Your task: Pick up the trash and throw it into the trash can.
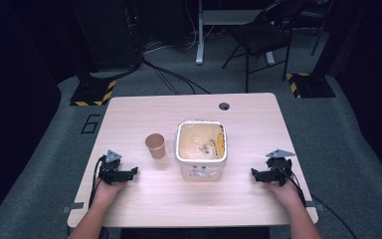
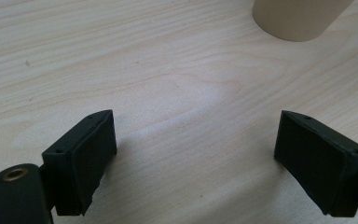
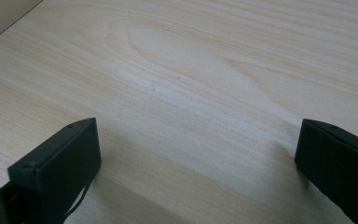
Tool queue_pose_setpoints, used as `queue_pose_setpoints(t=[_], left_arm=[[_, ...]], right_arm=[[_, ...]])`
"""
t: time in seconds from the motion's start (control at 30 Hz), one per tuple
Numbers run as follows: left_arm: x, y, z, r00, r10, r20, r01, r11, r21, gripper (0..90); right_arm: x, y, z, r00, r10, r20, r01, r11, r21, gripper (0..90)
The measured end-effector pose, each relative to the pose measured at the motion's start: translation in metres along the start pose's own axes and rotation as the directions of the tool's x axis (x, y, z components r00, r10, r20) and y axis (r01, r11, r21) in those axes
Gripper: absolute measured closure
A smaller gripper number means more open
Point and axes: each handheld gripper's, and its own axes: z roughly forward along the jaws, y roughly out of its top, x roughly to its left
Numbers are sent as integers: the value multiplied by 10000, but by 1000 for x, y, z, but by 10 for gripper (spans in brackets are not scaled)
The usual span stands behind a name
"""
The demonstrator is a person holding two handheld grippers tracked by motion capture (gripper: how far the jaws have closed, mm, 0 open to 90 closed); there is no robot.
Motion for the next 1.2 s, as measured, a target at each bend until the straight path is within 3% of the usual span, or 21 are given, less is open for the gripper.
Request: queue_pose_setpoints(t=[0.77, 1.1, 1.2], left_arm=[[1, 1, -1, 9999, 74, 78, -74, 10000, -11, 179], [4, 6, -9, 9999, 23, 106, -28, 9988, 482, 316], [4, 6, -12, 9998, -151, 124, 147, 9992, 359, 317]], right_arm=[[0, 0, 0, 10000, 5, 0, -5, 10000, -1, 0], [0, 0, 0, 10000, 9, -2, -9, 10000, 1, 0], [0, 0, 0, 10000, 15, -4, -15, 10000, 1, 0]])
